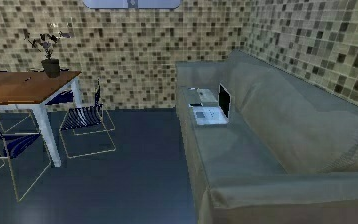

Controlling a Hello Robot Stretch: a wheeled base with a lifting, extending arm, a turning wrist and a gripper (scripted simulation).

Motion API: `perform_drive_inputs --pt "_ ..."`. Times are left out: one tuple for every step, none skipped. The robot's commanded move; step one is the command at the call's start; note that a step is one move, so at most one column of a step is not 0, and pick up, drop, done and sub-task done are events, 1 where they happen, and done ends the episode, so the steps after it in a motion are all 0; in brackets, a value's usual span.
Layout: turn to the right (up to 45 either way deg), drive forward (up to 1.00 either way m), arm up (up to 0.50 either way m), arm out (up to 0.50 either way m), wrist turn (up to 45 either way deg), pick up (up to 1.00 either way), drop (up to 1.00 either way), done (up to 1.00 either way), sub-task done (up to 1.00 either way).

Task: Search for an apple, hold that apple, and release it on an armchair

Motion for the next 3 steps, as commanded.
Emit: perform_drive_inputs --pt "0.0 0.00 -0.32 0.00 0.0 0.00 0.00 0.00 0.00" --pt "0.0 0.00 0.00 0.00 0.0 0.00 1.00 0.00 0.00" --pt "0.0 0.00 0.10 0.00 0.0 0.00 0.00 0.00 0.00"
